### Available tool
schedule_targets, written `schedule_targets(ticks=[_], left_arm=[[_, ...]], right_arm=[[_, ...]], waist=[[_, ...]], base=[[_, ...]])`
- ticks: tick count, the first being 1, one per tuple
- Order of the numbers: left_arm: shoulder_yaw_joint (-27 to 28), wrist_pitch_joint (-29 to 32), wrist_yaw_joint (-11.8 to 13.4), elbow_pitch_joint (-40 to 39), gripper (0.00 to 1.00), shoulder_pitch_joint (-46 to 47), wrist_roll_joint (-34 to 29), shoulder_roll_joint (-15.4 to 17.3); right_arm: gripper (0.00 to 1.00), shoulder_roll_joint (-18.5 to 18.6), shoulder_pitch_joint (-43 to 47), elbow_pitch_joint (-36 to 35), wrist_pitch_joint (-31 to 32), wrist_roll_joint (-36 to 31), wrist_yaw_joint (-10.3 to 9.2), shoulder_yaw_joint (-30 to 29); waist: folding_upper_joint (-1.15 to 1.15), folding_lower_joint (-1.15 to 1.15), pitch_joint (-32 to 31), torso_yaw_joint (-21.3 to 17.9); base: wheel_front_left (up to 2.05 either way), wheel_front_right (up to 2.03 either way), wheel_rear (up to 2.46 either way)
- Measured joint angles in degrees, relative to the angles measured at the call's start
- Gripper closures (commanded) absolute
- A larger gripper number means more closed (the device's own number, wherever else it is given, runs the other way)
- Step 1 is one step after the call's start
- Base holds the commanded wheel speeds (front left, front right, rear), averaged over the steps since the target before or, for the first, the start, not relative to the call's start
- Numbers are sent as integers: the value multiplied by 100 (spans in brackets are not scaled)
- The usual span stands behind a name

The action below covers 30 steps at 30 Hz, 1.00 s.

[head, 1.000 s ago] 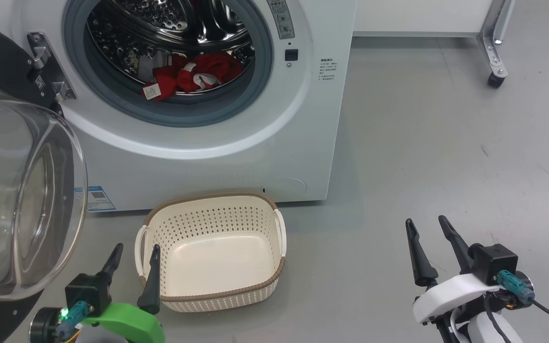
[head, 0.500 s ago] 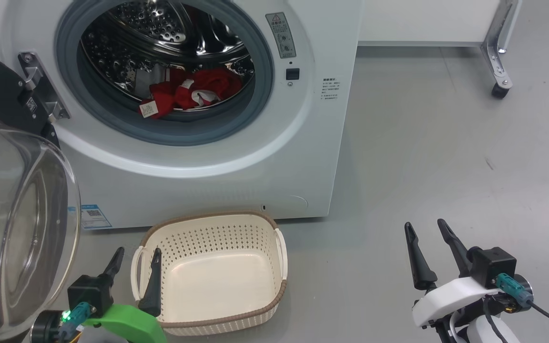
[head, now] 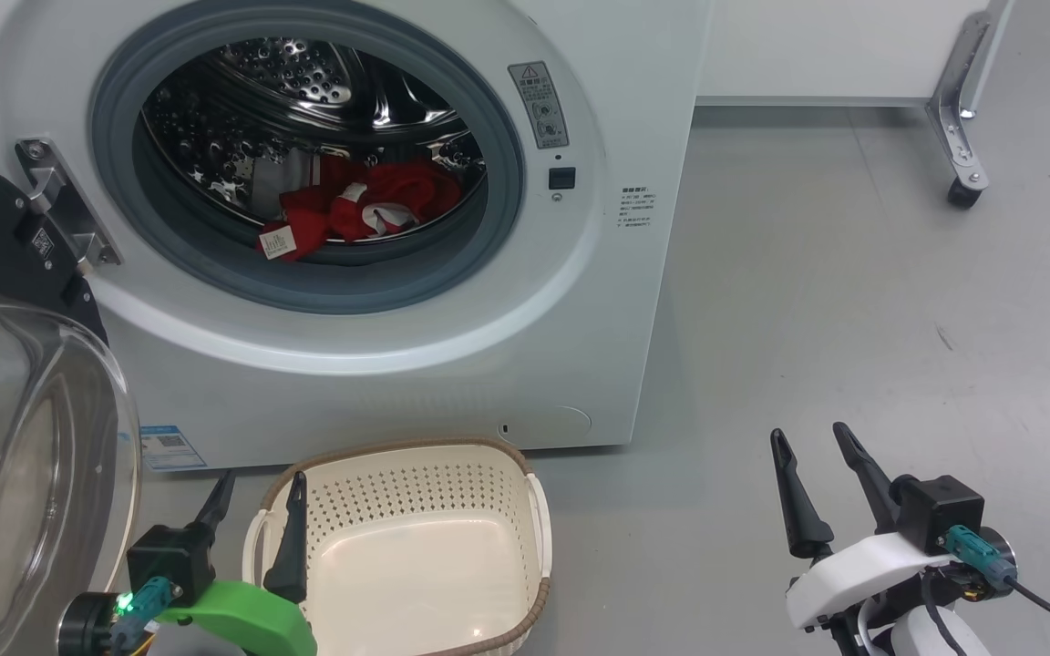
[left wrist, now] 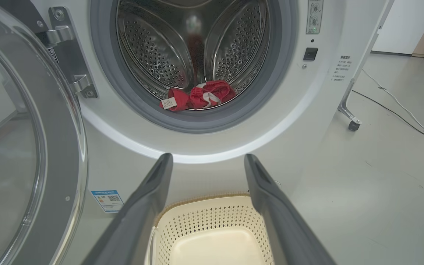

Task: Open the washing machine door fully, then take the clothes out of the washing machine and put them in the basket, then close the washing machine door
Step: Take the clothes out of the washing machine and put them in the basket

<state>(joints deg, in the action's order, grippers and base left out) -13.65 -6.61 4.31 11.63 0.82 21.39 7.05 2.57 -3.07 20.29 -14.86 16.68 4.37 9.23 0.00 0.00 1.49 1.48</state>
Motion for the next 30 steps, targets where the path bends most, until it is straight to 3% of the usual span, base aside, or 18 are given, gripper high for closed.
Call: schedule_targets(ticks=[30], left_arm=[[40, 54, 55, -100, 0, -82, 1, -22]], right_arm=[[0, -1, -1, -8, 0, 0, 1, 42]], waist=[[0, 0, 74, -4]], base=[[8, -8, 0]])
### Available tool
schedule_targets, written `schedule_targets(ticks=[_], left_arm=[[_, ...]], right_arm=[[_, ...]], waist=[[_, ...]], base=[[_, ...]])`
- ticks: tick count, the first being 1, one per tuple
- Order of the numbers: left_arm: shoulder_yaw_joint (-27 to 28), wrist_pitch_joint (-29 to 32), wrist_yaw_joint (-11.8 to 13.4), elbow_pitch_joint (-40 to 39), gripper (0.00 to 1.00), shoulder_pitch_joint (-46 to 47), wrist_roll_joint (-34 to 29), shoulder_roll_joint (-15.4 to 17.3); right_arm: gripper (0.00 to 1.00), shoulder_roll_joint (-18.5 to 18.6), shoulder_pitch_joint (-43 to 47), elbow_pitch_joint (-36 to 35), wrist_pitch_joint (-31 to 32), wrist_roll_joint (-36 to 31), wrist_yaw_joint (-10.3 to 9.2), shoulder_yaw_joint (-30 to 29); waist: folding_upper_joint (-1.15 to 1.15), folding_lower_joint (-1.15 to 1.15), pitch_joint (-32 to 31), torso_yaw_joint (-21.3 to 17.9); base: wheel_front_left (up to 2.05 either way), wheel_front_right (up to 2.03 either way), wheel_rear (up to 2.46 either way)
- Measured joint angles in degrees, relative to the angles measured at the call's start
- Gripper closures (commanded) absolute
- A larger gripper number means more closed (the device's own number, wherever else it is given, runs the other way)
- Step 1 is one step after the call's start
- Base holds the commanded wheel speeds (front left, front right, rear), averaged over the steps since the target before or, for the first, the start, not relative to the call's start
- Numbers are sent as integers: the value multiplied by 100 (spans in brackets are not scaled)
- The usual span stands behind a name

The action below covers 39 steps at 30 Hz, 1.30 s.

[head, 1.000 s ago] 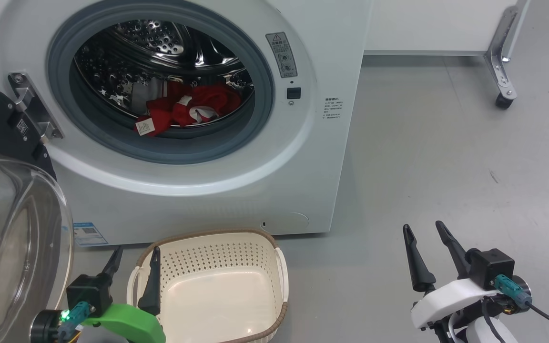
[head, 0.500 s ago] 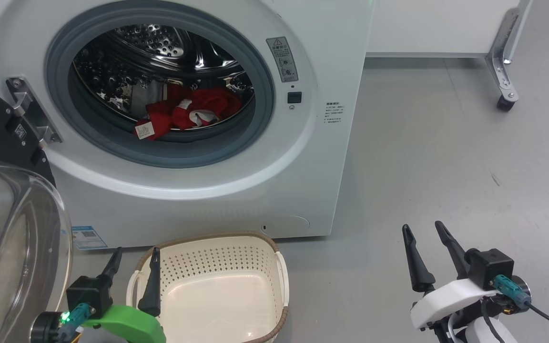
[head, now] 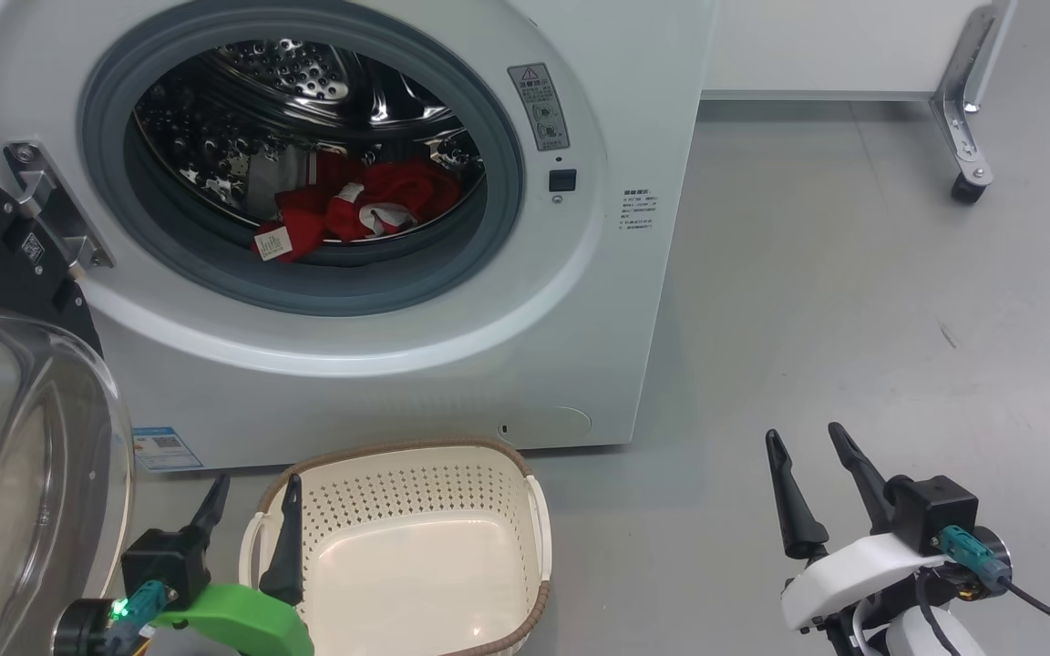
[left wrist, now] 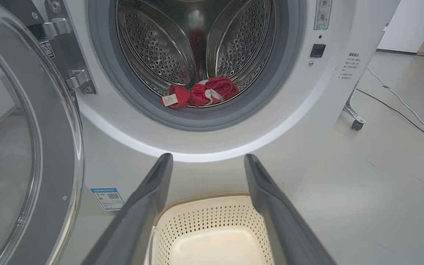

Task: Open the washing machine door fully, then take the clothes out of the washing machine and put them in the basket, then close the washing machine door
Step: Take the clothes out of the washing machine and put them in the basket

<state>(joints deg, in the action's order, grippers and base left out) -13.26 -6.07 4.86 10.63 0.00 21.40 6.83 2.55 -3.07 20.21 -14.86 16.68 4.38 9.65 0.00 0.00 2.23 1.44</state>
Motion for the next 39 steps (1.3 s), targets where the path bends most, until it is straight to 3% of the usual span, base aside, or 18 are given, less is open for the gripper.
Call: schedule_targets(ticks=[12, 27, 39], left_arm=[[21, 46, -19, -2, 0, 114, 55, -37], [23, 334, -372, 695, 0, 1828, 347, -182], [390, 683, -468, 1195, 0, 3606, 313, 371]], right_arm=[[0, -1, -140, -185, -1, -2, 2, 130], [0, 3, -655, -482, -1, -120, 7, 410], [0, 10, -988, -626, -1, -121, 7, 595]], waist=[[0, 0, 307, -155], [0, 0, 1215, -435], [0, 0, 2065, -928]], base=[[0, 0, 0], [0, 0, 0], [0, 0, 0]])
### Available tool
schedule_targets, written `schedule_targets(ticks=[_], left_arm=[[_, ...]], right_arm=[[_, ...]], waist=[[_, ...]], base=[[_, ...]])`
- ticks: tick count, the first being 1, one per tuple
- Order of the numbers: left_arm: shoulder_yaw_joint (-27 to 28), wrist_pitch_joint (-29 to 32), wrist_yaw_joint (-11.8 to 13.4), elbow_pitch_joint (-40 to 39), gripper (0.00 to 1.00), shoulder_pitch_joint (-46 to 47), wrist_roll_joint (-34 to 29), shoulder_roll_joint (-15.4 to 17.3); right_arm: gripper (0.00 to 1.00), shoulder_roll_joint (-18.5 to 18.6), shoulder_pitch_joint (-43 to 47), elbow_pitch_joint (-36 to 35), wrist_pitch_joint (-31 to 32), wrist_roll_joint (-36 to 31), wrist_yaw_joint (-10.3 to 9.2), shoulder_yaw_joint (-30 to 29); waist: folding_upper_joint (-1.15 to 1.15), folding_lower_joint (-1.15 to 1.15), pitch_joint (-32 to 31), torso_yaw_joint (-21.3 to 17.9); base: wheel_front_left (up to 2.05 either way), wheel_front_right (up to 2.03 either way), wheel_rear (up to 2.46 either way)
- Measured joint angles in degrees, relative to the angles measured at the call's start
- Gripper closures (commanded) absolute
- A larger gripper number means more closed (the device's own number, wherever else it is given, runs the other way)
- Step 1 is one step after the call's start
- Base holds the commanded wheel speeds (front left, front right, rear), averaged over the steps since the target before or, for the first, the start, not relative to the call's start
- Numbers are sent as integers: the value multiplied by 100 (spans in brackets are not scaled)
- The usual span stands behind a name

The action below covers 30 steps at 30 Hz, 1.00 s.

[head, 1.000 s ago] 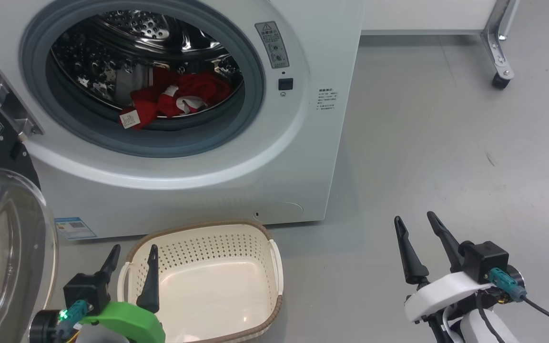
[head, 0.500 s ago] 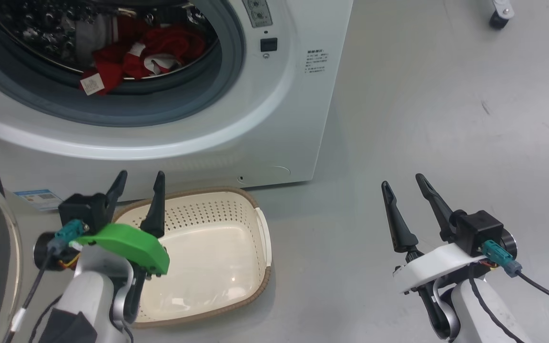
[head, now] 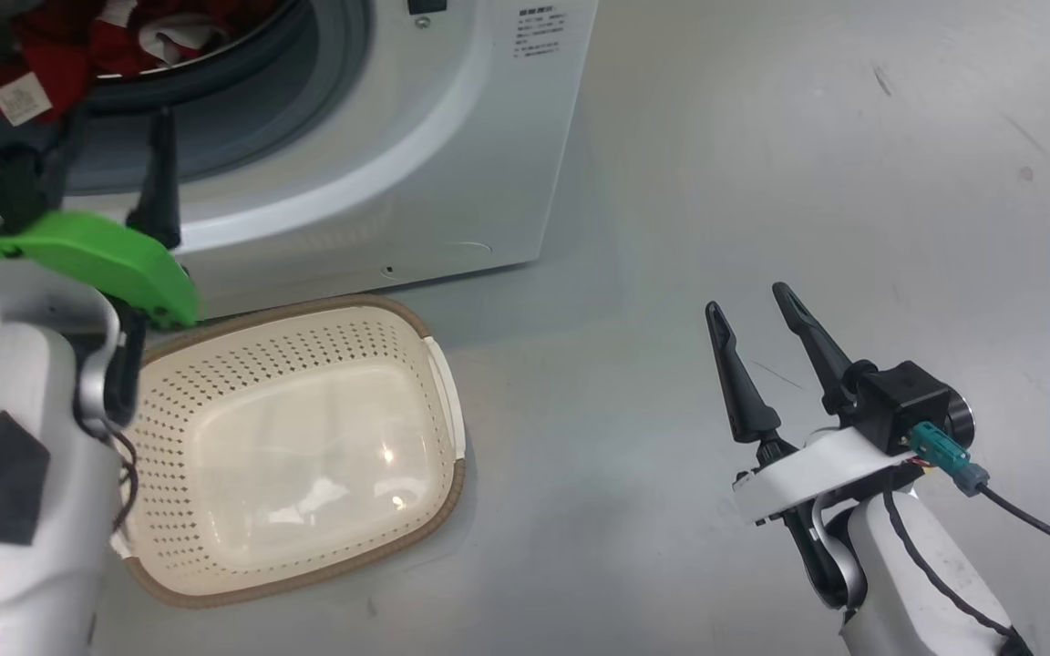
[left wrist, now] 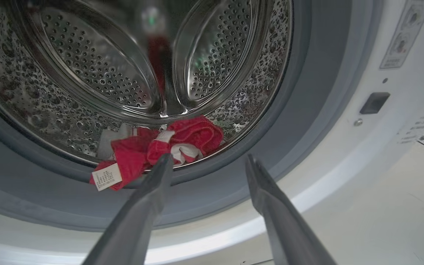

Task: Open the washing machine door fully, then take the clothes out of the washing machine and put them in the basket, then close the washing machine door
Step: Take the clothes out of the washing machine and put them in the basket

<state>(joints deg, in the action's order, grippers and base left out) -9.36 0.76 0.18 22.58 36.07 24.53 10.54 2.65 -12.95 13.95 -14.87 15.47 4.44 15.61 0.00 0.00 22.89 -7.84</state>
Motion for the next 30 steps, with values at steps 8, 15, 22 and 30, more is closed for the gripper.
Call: schedule_targets(ticks=[8, 15, 22, 30], left_arm=[[269, 232, -3, 334, 0, 918, 4, 344], [489, 414, -2, 700, 0, 1534, 20, 589], [703, 635, 65, 1059, 0, 2055, 20, 924], [840, 675, 112, 1469, 0, 2364, 16, 1241]], right_arm=[[0, 2, -265, -67, 0, 125, 2, 230], [0, 2, -335, -97, 0, 258, 20, 479], [0, 0, -457, -149, 0, 319, 54, 694], [0, -4, -541, -162, 0, 394, 53, 781]], waist=[[0, 0, 462, -377], [0, 0, 790, -742], [0, 0, 1115, -1074], [0, 0, 1424, -1433]], base=[[0, 0, 0], [0, 0, 0], [0, 0, 0], [0, 0, 0]])
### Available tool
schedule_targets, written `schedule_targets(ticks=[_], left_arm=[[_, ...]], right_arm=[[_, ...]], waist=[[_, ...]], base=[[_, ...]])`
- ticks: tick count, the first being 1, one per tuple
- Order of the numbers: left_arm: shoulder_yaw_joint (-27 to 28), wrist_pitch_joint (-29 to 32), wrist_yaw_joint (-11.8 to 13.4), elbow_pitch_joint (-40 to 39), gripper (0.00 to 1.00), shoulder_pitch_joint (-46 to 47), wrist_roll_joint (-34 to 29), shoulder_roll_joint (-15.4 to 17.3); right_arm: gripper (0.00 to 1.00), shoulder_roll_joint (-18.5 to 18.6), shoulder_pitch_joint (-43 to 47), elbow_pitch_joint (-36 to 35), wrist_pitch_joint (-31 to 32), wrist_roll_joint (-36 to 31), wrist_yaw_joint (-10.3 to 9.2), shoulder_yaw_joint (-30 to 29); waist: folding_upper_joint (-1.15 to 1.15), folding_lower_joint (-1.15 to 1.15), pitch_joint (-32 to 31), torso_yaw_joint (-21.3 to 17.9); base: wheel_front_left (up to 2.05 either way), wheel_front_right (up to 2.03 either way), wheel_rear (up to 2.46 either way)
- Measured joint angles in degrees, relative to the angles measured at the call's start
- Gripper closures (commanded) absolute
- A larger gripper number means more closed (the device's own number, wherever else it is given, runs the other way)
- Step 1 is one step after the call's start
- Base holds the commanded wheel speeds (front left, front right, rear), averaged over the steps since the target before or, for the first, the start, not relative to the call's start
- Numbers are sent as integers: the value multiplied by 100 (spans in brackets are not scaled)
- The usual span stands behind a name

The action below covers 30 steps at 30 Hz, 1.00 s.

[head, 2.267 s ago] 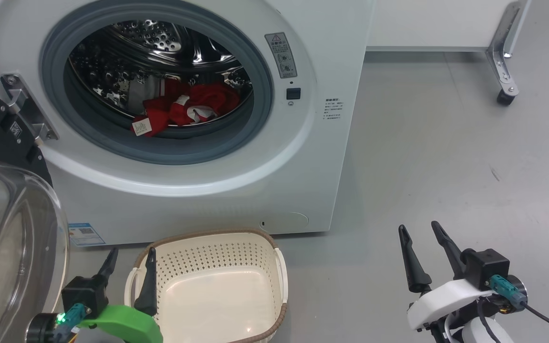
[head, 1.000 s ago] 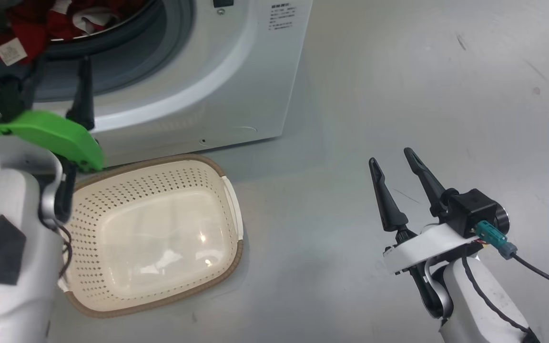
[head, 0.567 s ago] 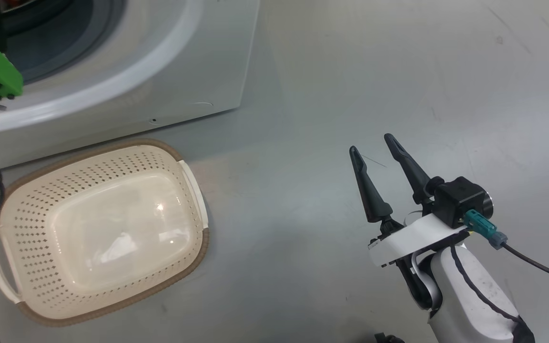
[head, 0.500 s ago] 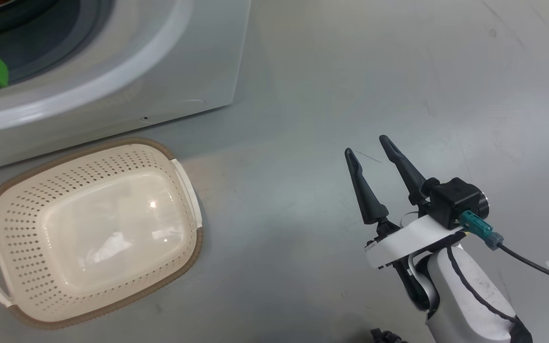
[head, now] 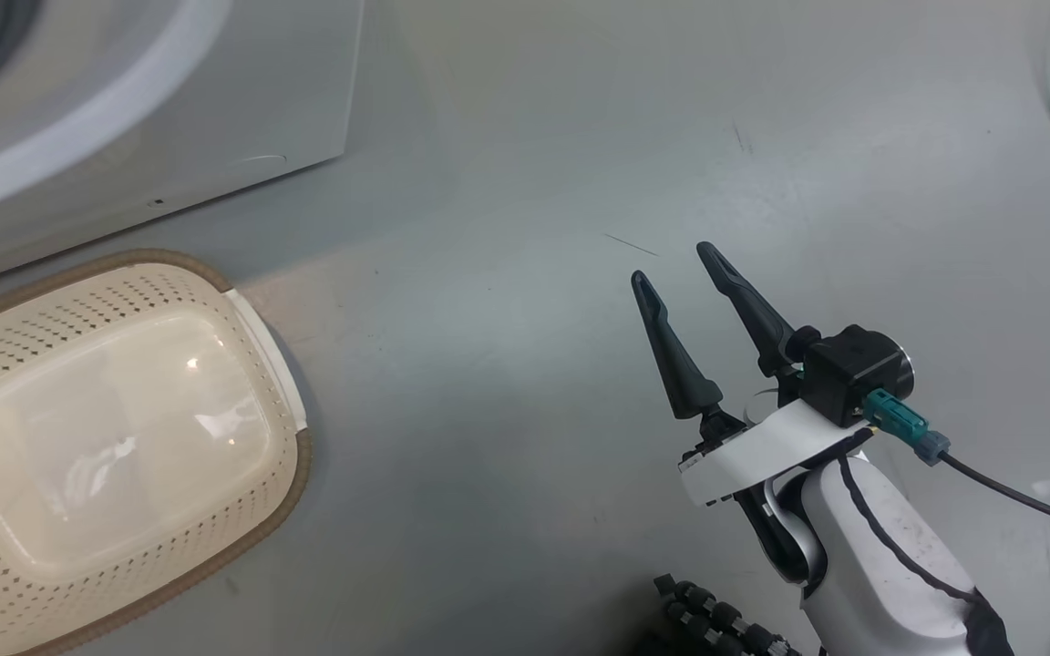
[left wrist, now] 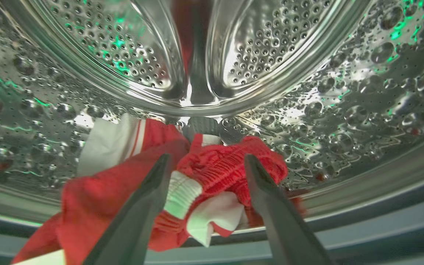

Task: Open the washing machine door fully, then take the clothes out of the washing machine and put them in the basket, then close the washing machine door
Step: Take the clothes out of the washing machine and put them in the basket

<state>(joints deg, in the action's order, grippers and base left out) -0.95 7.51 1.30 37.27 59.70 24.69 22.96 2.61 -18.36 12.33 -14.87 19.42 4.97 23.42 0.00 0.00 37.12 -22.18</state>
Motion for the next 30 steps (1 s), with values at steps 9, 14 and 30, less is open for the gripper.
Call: schedule_targets(ticks=[9, 14, 30], left_arm=[[-21, 202, 20, 519, 0, 144, 1, -2], [-109, 301, 24, 722, 35, 155, -2, -3], [-328, -207, -60, 1154, 100, 229, -227, -88]], right_arm=[[0, -3, -2, -3, 0, 0, -8, 11], [0, -5, -2, 0, 0, 0, -9, 26], [0, -5, -18, 64, 0, -2, -16, 38]], waist=[[0, 0, 172, -152], [0, 0, 171, -132], [0, 0, -17, -14]], base=[[0, 0, 0], [0, 0, 0], [0, 0, 0]])
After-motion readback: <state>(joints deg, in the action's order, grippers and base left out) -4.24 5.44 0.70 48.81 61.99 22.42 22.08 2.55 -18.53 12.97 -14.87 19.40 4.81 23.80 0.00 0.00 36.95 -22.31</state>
